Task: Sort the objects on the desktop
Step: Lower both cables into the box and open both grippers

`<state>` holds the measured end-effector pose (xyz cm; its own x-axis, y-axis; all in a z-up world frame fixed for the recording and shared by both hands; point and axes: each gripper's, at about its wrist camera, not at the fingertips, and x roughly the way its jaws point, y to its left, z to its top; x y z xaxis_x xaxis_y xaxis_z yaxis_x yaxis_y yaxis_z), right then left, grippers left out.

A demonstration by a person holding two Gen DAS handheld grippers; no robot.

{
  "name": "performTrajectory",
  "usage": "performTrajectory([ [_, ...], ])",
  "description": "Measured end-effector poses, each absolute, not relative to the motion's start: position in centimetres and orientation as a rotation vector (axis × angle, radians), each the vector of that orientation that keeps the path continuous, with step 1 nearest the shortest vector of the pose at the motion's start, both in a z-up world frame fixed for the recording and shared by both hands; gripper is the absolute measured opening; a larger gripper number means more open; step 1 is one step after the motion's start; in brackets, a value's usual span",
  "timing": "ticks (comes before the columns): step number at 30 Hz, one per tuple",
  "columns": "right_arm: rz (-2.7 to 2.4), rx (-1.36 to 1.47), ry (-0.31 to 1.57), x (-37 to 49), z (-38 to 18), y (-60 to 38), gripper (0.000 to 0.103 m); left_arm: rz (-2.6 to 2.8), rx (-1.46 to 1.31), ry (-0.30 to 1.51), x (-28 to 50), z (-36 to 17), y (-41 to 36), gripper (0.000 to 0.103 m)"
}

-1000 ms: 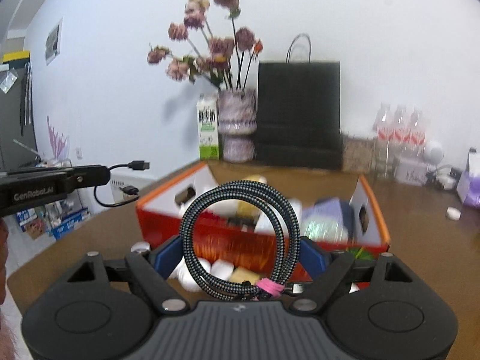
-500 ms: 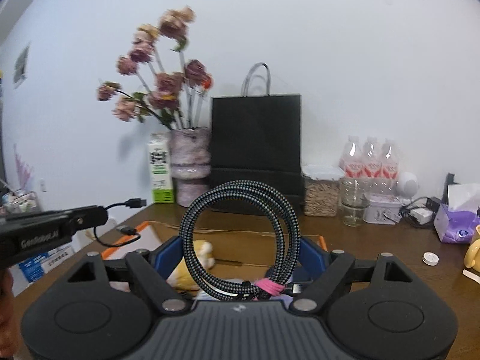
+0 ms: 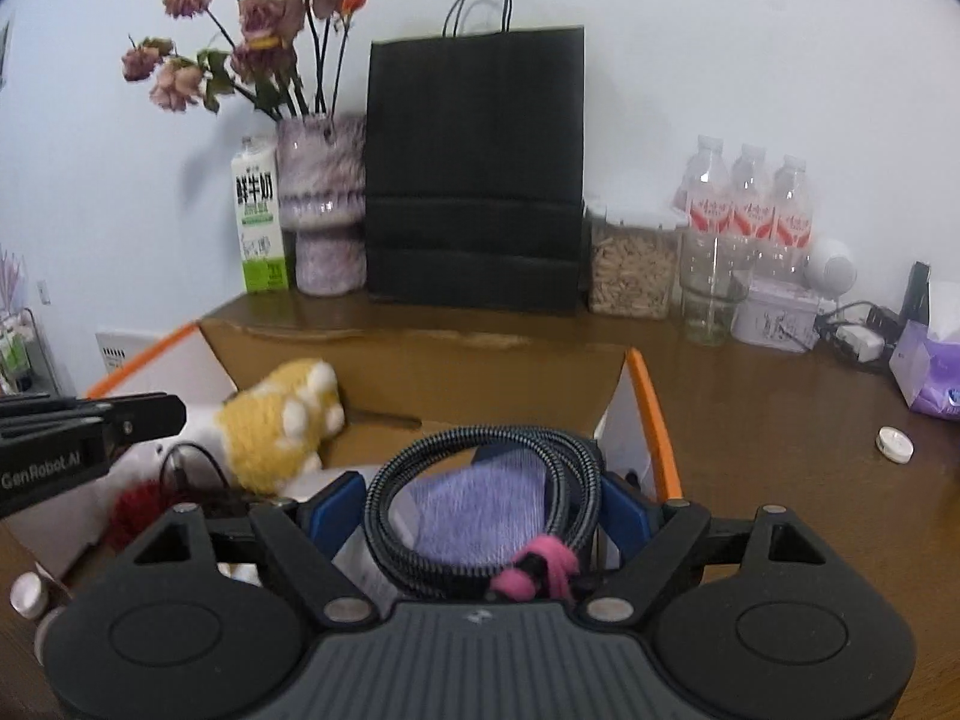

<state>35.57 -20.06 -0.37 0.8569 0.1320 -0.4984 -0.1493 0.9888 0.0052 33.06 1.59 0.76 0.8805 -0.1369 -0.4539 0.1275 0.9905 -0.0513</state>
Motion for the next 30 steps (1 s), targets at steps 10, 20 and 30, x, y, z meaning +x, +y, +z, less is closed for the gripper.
performTrajectory([
  [10, 0.151, 0.043, 0.463, 34.0, 0.4, -21.2, 0.1, -0.015, 0.084, 0.341, 30.8, 1.4, 0.9, 0.103],
  [20, 0.139, 0.036, 0.398, 32.5, 1.5, -21.5, 0.1, -0.018, 0.071, 0.324, 30.4, 2.1, 1.0, 0.103],
  [30, 0.104, 0.015, 0.336, 28.0, 3.7, -22.5, 0.1, -0.014, 0.004, 0.307, 27.2, 3.8, 3.7, 0.103],
])
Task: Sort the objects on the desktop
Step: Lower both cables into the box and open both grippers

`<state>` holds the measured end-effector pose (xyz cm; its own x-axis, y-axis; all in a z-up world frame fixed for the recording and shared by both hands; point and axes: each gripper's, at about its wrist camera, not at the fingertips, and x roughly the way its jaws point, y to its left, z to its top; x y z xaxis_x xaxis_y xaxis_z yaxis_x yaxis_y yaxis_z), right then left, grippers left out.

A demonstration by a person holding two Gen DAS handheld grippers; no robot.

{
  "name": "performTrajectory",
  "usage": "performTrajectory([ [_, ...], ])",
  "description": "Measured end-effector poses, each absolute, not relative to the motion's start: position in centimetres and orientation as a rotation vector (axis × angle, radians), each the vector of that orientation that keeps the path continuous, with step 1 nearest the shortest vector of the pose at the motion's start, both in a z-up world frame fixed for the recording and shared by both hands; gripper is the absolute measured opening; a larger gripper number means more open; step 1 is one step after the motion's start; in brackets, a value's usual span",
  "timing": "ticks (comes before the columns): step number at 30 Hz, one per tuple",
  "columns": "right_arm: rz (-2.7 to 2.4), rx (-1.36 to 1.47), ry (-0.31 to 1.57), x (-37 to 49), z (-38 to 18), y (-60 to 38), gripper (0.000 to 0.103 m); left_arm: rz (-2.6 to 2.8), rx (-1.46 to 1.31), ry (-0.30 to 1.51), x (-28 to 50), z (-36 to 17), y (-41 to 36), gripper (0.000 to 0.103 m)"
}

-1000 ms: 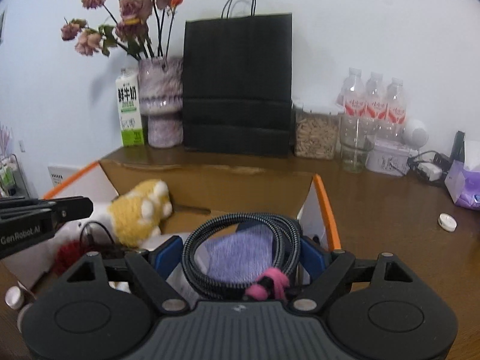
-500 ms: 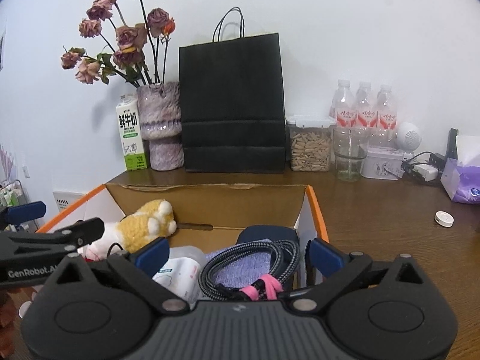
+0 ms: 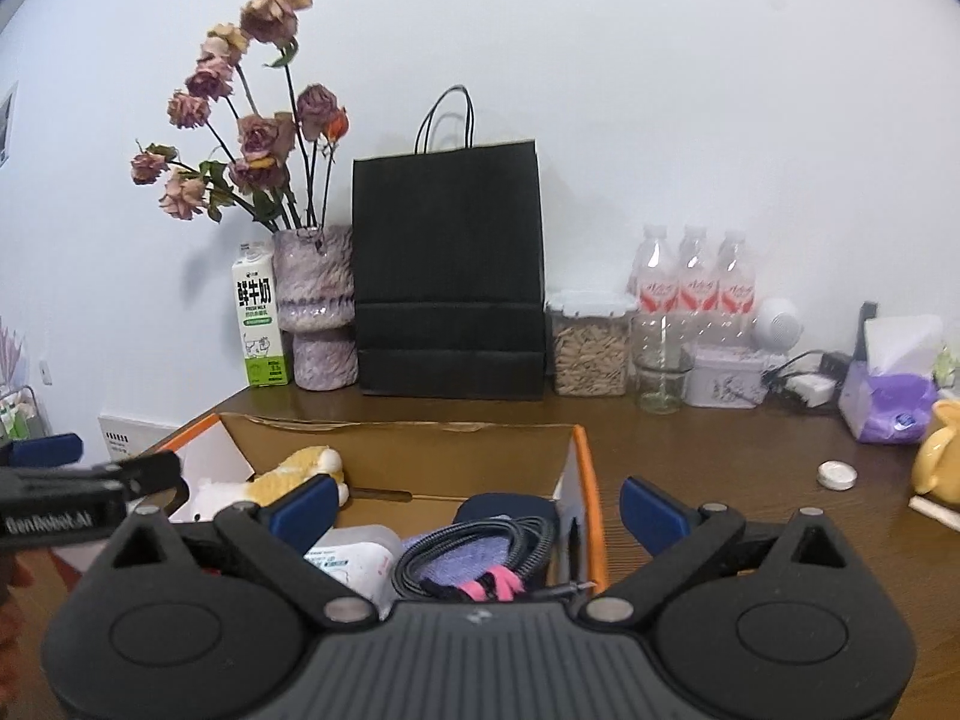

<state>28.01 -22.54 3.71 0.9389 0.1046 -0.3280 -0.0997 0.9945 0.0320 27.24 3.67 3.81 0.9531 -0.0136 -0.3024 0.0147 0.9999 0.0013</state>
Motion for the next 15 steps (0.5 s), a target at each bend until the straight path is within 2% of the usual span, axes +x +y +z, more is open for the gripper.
performTrajectory([
  [7, 0.096, -0.05, 0.382, 24.2, 3.1, -23.0, 0.1, 0.022, 0.057, 0.326, 23.7, 3.7, 6.1, 0.103],
  [15, 0.097, -0.055, 0.51, 22.1, -0.3, -23.5, 0.1, 0.056, 0.083, 0.43, 21.5, 1.5, 8.7, 0.103],
])
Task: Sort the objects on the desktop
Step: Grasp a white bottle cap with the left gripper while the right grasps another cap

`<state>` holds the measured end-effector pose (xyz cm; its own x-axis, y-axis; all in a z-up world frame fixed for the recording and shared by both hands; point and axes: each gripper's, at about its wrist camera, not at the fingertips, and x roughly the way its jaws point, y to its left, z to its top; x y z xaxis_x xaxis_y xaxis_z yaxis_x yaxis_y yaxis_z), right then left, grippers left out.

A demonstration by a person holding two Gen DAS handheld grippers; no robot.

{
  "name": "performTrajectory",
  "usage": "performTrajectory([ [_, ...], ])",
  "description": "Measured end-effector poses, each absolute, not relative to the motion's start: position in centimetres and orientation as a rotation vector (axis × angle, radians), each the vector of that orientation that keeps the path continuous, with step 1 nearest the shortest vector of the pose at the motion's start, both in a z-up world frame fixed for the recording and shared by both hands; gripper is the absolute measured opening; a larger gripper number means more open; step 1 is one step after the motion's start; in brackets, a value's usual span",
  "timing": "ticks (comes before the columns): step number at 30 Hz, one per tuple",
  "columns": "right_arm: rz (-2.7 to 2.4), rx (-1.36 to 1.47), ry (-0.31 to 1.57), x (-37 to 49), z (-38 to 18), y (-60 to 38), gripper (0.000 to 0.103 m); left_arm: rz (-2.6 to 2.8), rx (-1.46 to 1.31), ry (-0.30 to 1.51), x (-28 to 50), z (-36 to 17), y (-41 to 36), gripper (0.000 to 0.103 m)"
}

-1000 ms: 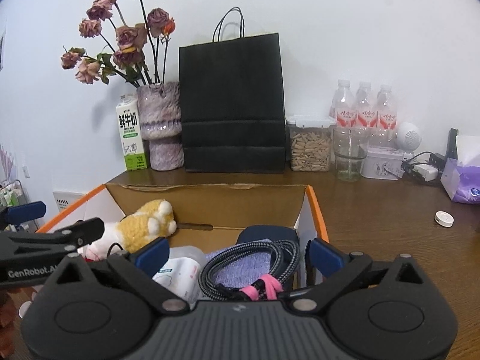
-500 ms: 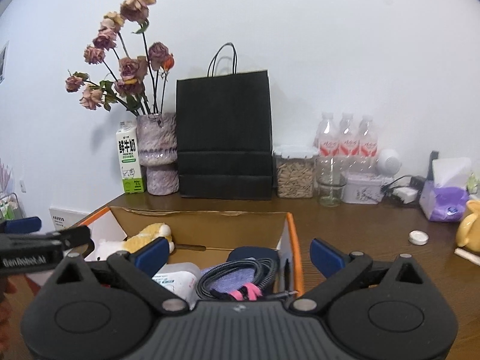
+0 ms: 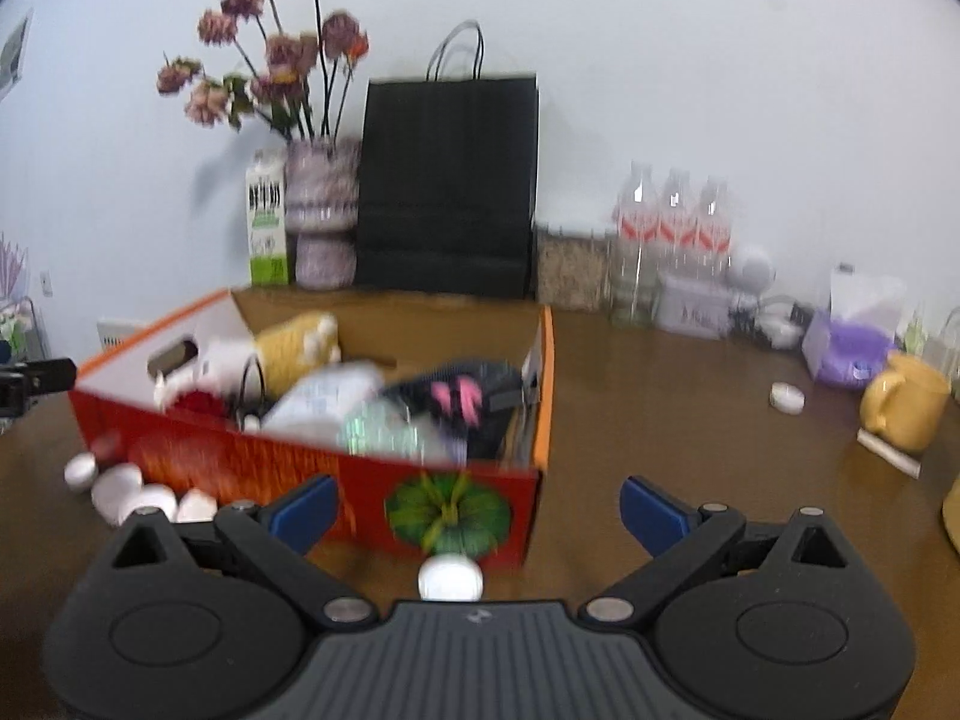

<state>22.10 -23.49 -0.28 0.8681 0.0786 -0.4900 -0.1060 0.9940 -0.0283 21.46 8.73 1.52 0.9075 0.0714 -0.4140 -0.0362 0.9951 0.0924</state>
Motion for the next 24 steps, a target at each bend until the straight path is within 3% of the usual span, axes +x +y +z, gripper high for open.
performTrajectory([
  [9, 0.071, -0.099, 0.6, 22.5, -3.3, -23.4, 0.099, 0.084, 0.067, 0.533, 21.7, -1.5, 10.3, 0.101],
  [16, 0.082, -0.093, 0.628, 23.8, -3.9, -23.1, 0.084, 0.033, 0.004, 0.606, 22.5, -2.8, 11.1, 0.081],
  [21, 0.102, -0.077, 0.647, 24.6, -4.0, -22.6, 0.071, 0.007, 0.021, 0.614, 22.9, -3.0, 10.7, 0.074],
  [24, 0.102, -0.067, 0.649, 24.9, -4.0, -22.5, 0.07, -0.009, 0.019, 0.634, 23.4, -3.2, 10.6, 0.065],
])
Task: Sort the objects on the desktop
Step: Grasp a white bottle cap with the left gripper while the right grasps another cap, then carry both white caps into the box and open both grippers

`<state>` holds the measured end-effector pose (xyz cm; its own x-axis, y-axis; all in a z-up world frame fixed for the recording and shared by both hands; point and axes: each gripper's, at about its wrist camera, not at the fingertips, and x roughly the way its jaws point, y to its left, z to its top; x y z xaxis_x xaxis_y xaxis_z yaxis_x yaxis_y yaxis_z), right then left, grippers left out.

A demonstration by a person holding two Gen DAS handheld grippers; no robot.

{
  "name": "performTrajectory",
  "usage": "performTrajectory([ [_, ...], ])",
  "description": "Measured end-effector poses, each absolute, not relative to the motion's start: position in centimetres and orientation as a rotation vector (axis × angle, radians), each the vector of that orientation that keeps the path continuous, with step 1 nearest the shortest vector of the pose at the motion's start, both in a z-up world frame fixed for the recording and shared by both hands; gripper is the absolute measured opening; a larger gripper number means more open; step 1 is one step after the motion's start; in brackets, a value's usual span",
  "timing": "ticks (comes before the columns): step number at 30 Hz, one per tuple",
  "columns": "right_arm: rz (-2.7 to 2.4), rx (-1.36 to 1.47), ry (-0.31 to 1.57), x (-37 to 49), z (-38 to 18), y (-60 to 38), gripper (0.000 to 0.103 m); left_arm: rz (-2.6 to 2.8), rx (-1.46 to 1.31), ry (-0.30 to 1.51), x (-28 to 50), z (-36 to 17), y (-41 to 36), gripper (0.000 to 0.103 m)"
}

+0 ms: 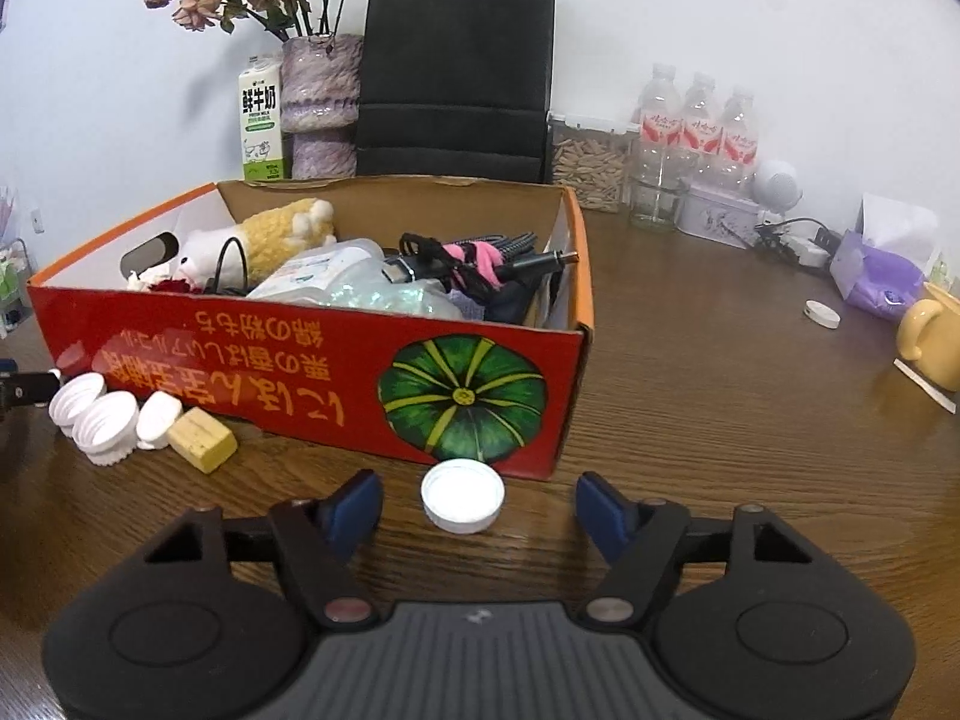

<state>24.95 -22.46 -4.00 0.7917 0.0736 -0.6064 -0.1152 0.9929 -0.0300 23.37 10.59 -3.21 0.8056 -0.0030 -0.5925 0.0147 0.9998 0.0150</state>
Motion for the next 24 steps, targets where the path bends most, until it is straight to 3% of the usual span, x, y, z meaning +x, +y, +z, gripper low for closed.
performTrajectory([
  [3, 0.115, -0.05, 0.65, 25.0, -4.0, -22.4, 0.062, -0.027, 0.006, 0.642, 23.8, -3.3, 10.6, 0.051],
  [5, 0.128, -0.031, 0.65, 25.0, -4.0, -22.5, 0.054, -0.03, 0.012, 0.638, 23.8, -3.3, 10.4, 0.03],
  [7, 0.13, -0.028, 0.645, 24.9, -4.0, -22.5, 0.031, -0.032, 0.017, 0.635, 23.9, -3.2, 10.2, 0.03],
  [8, 0.133, -0.027, 0.642, 24.8, -3.9, -22.4, 0.027, -0.032, 0.023, 0.633, 23.9, -3.2, 10.0, 0.029],
  [24, 0.174, -0.003, 0.572, 22.0, -2.0, -22.1, 0.027, 0.008, 0.011, 0.518, 21.3, -1.0, 9.6, 0.029],
])
